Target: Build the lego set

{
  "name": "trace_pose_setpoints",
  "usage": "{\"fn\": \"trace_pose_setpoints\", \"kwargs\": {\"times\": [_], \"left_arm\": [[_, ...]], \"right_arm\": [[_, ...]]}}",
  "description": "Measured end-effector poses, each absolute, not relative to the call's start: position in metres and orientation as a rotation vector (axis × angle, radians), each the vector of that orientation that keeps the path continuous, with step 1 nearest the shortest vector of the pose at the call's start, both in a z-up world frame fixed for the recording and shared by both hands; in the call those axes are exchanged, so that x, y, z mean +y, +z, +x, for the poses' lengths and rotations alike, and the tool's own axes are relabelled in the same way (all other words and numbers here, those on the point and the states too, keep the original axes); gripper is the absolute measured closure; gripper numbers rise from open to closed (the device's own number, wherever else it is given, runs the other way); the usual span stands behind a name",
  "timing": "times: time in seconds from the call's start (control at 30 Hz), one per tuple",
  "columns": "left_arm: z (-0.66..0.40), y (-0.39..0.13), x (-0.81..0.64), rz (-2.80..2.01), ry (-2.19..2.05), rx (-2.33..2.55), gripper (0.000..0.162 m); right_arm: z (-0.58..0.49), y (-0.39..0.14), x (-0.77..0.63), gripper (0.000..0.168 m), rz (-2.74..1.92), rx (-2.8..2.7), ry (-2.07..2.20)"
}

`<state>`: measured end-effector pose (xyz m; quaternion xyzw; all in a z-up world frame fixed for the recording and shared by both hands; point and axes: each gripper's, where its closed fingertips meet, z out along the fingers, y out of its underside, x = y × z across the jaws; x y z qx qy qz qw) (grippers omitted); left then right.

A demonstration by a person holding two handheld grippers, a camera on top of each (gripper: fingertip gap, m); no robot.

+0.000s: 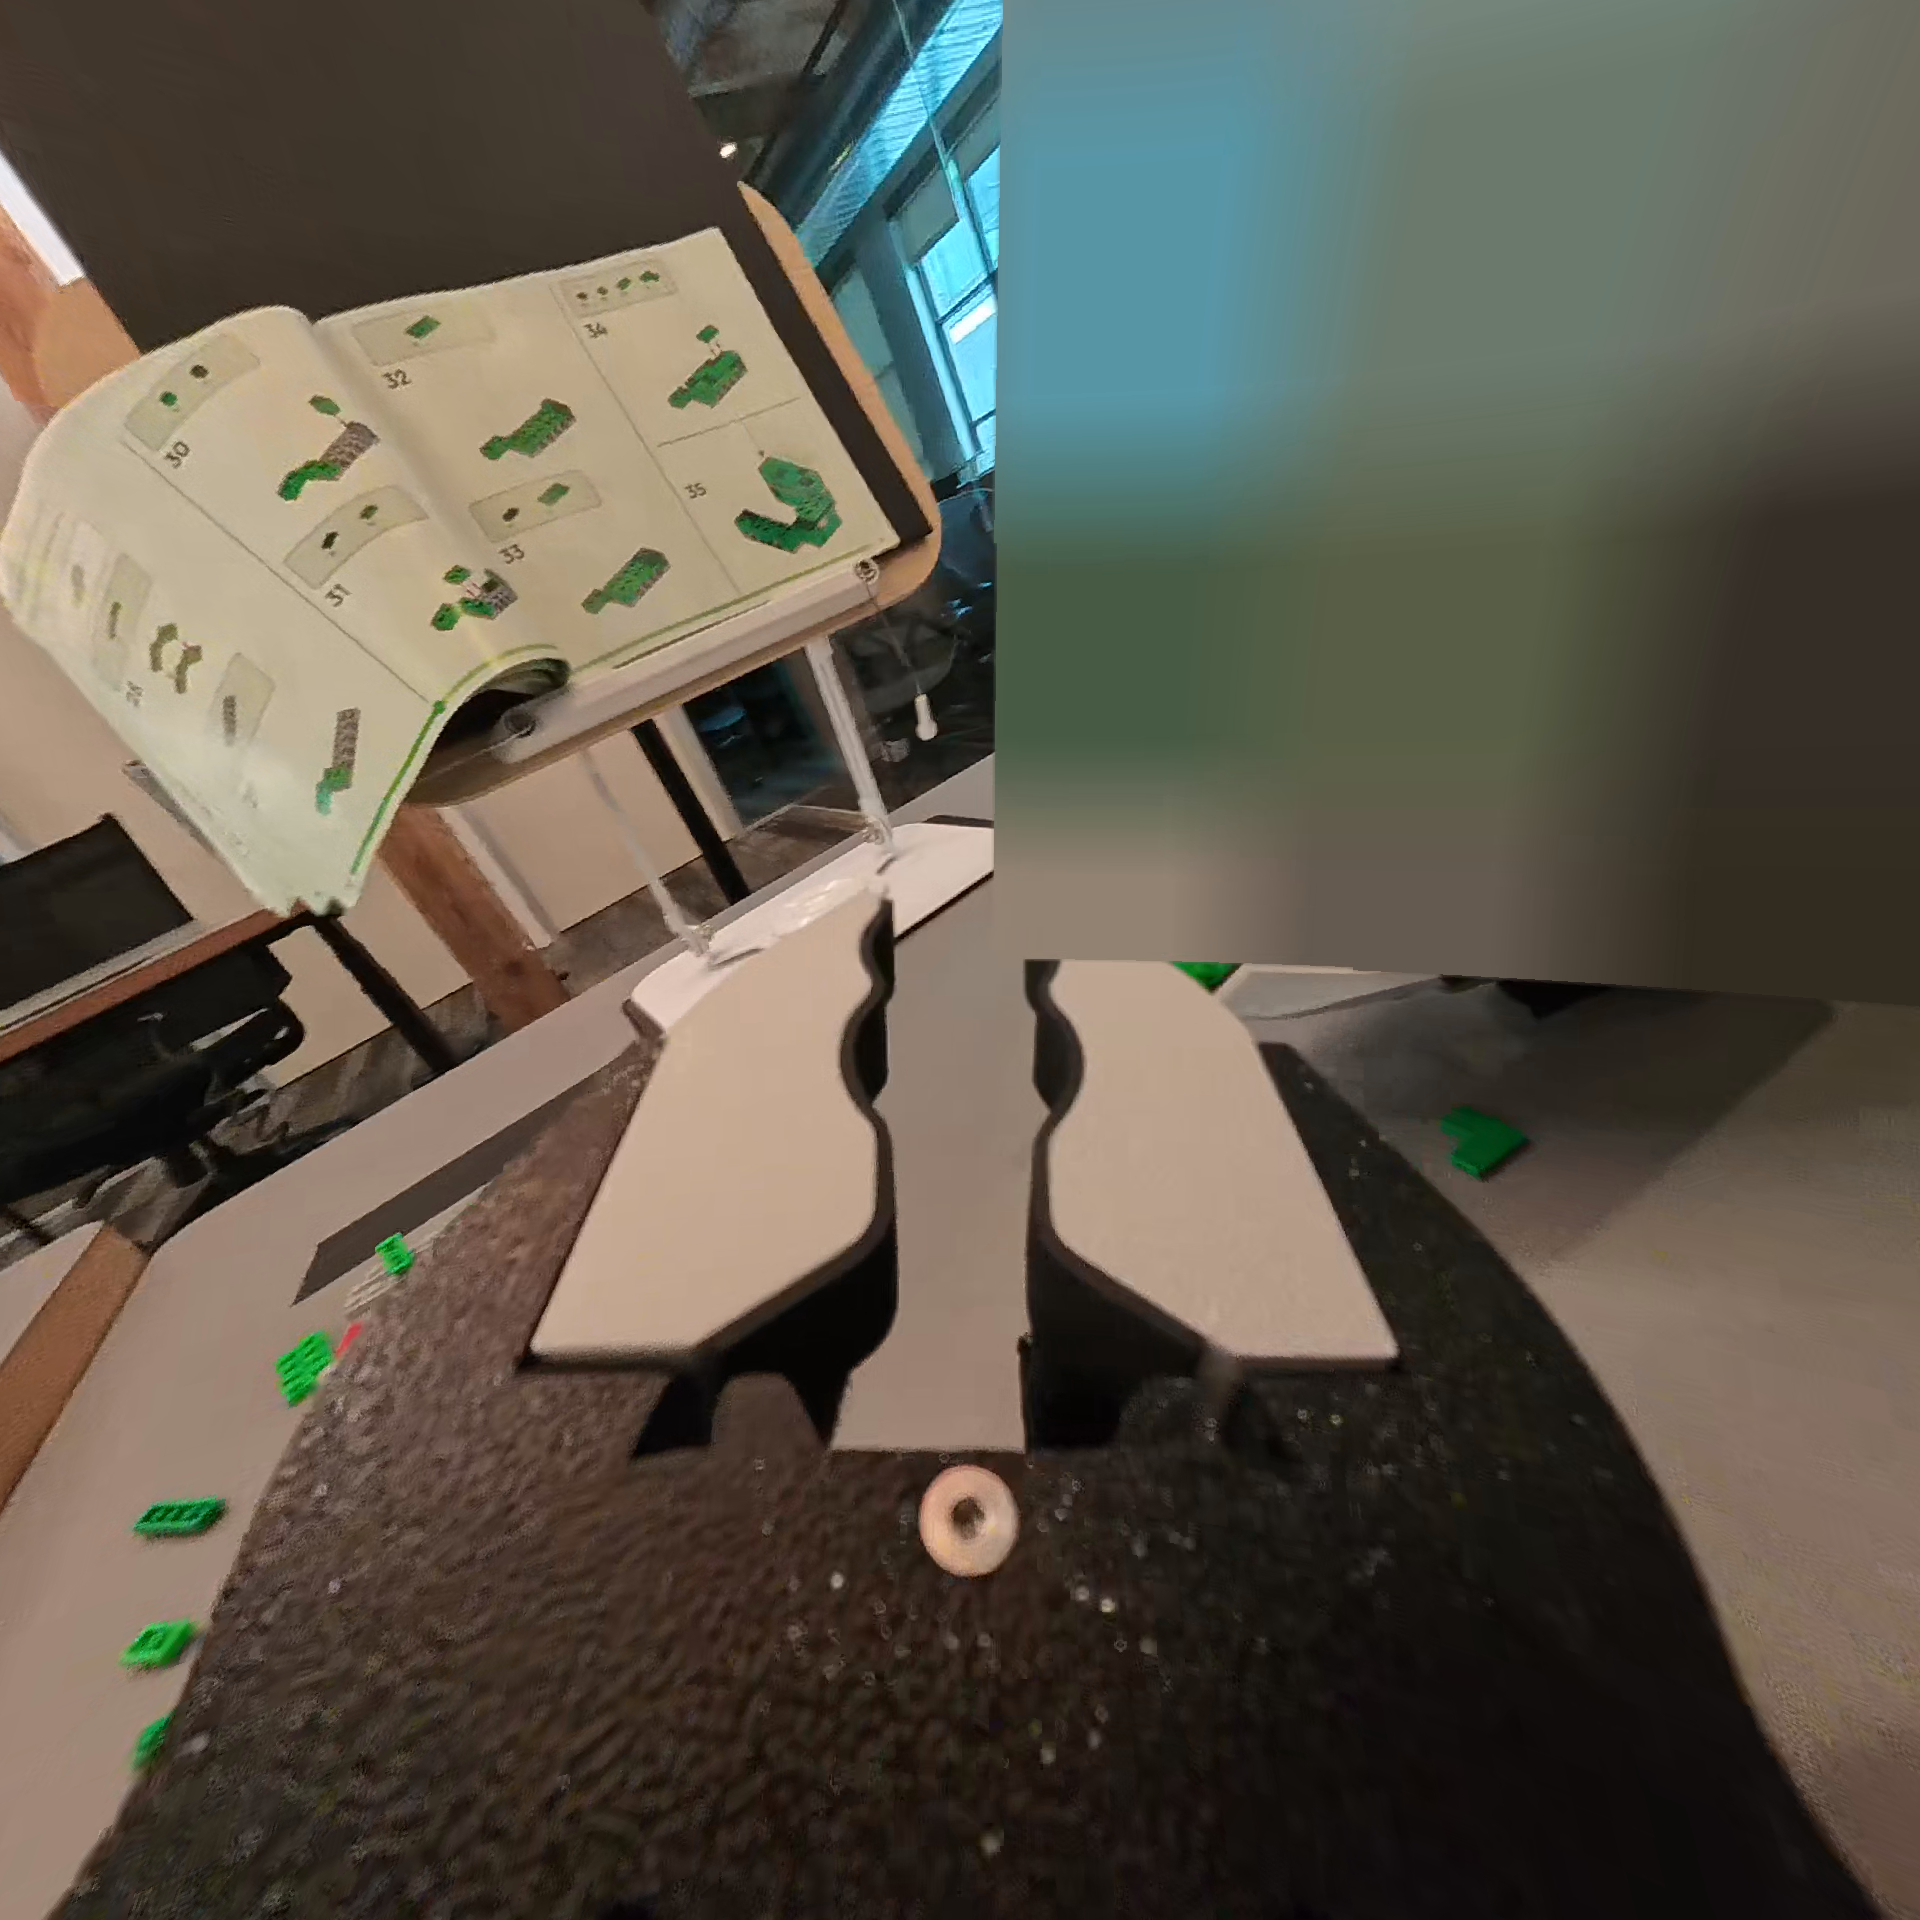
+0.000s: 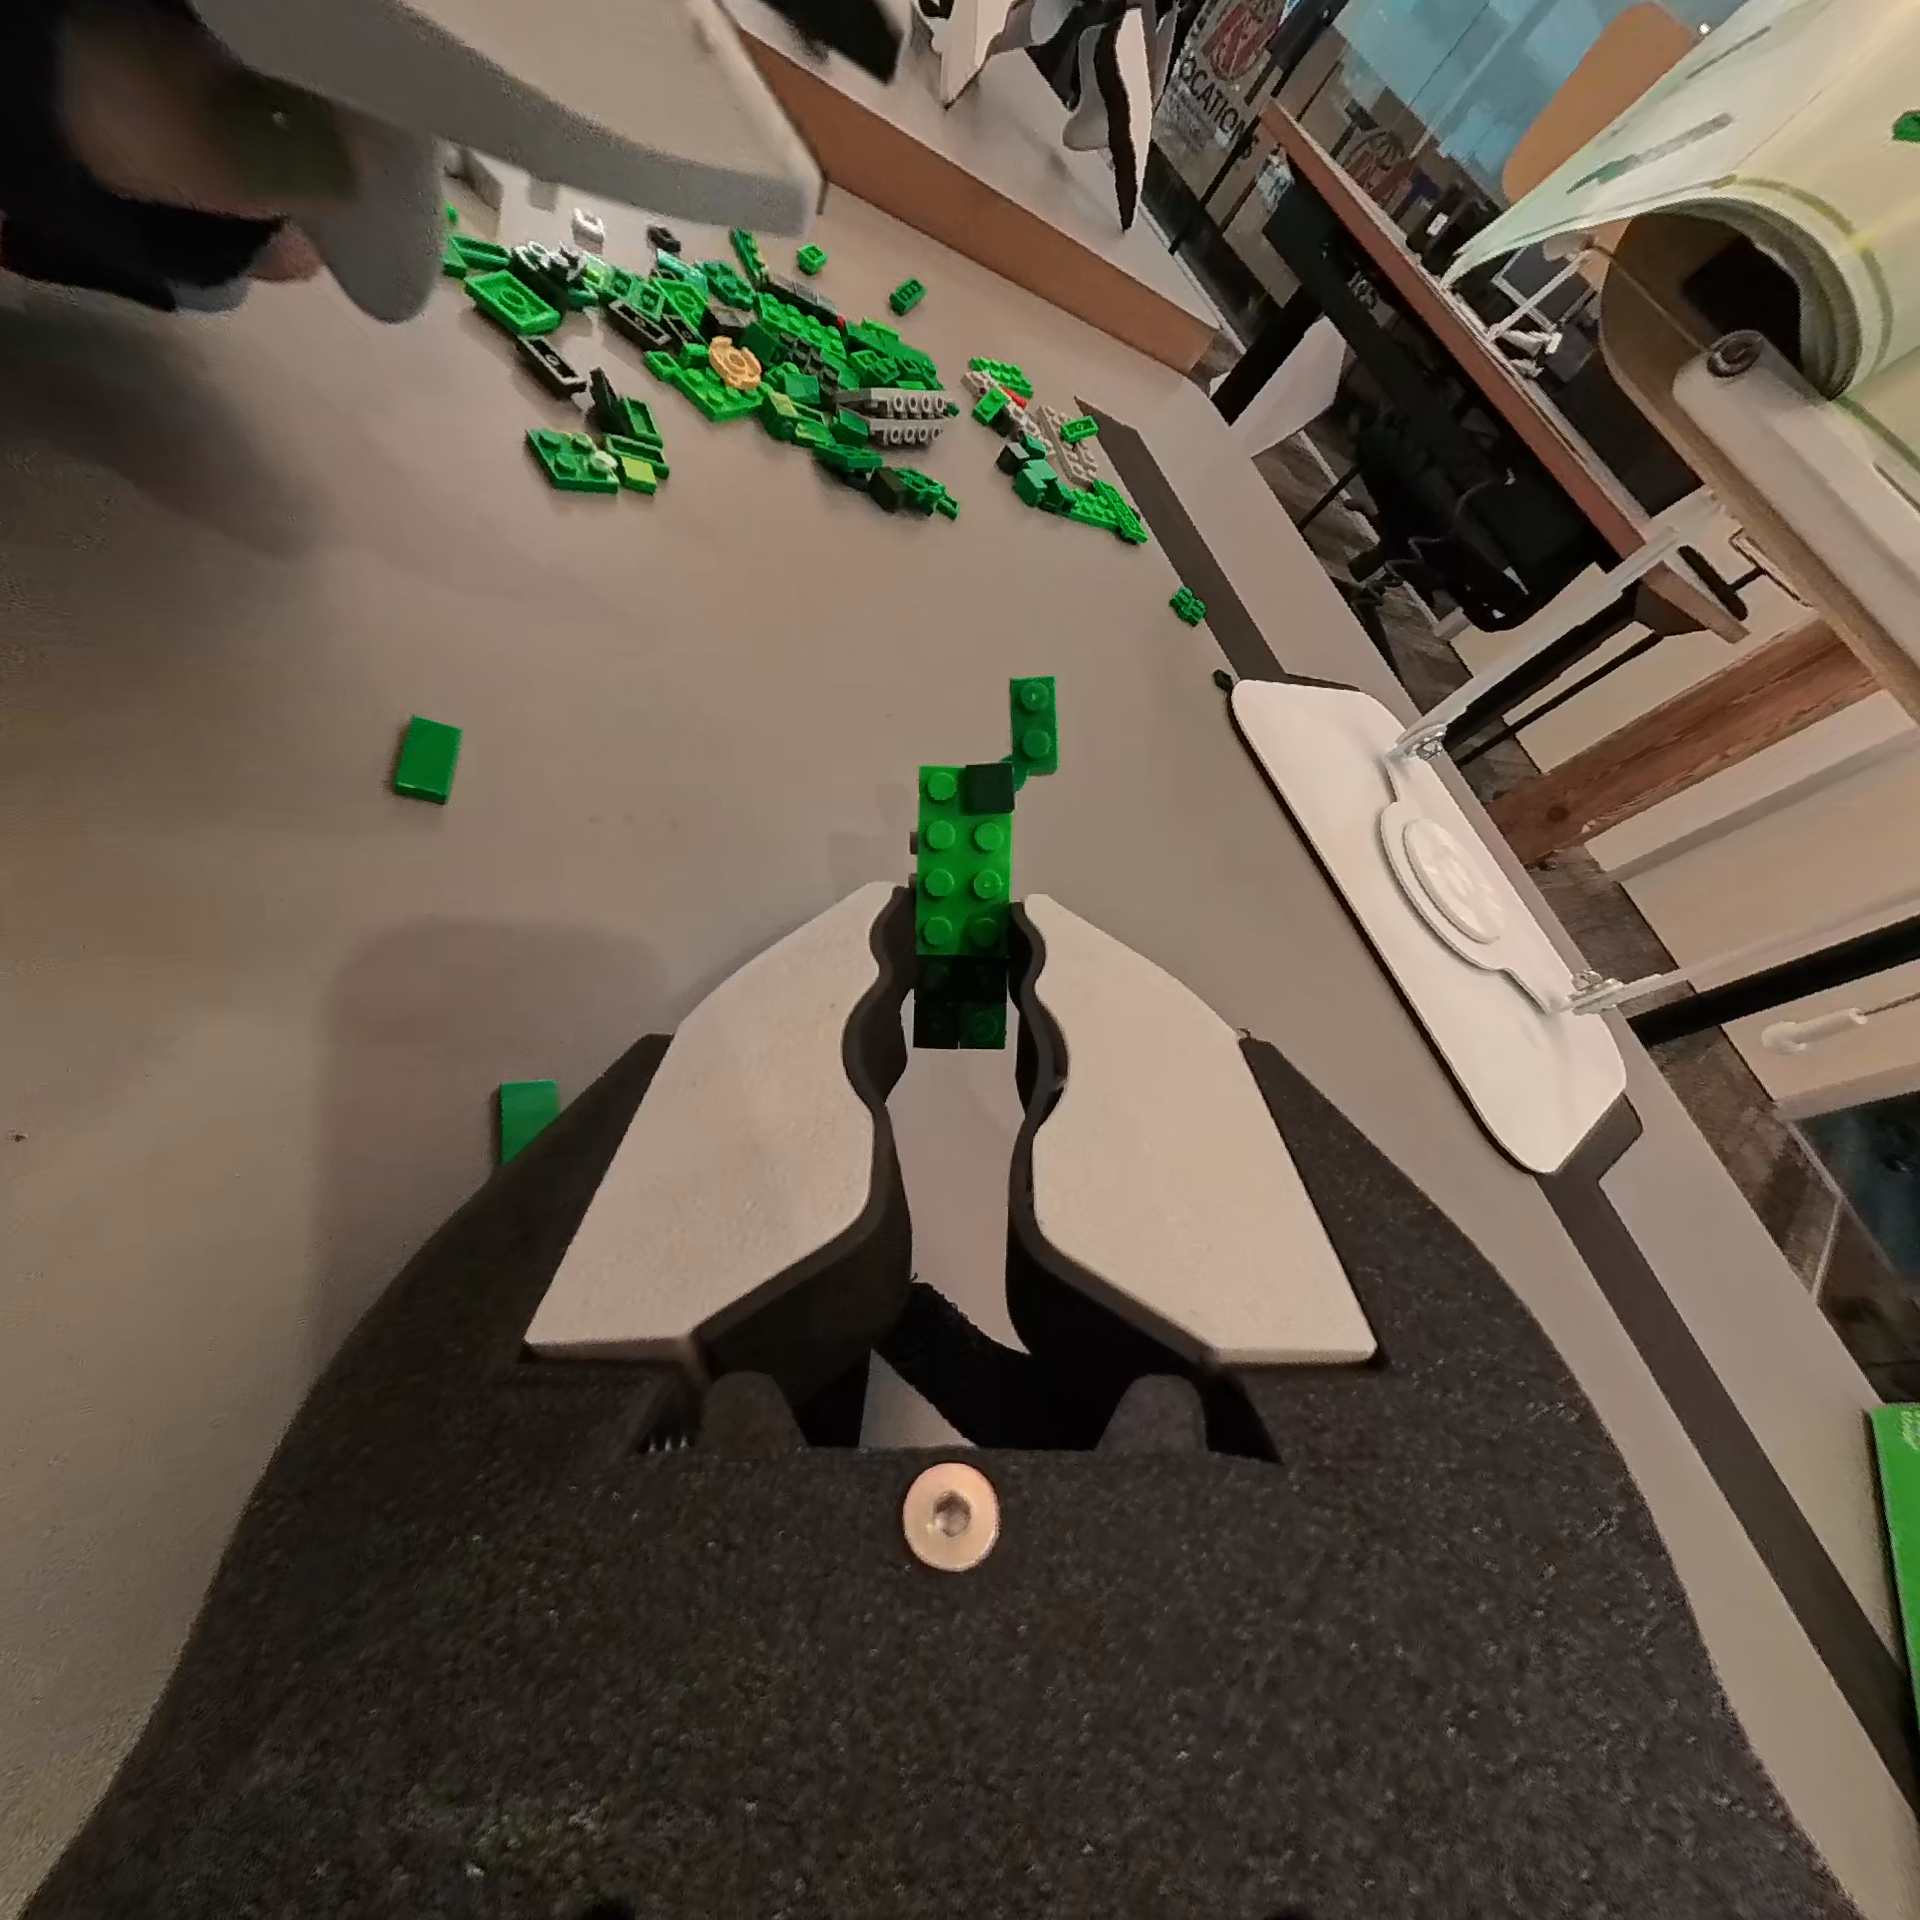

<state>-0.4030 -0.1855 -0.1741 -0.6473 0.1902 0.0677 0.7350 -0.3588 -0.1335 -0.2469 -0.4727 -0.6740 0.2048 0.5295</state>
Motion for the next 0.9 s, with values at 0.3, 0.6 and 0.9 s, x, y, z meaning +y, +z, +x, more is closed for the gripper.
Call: {"fn": "trace_pose_setpoints", "kwargs": {"times": [0.3,0.6,0.9], "left_arm": [[-0.388,-0.179,-0.186,-1.409,0.304,0.551,0.148],[-0.375,-0.185,-0.185,-1.4,0.37,0.659,0.152],[-0.374,-0.181,-0.188,-1.357,0.396,0.671,0.162]], "right_arm": [[-0.359,-0.249,-0.135,0.152,-1.098,-1.626,0.439],[-0.359,-0.246,-0.134,0.152,-1.097,-1.601,0.456],[-0.359,-0.246,-0.133,0.152,-1.093,-1.6,0.441]]}}
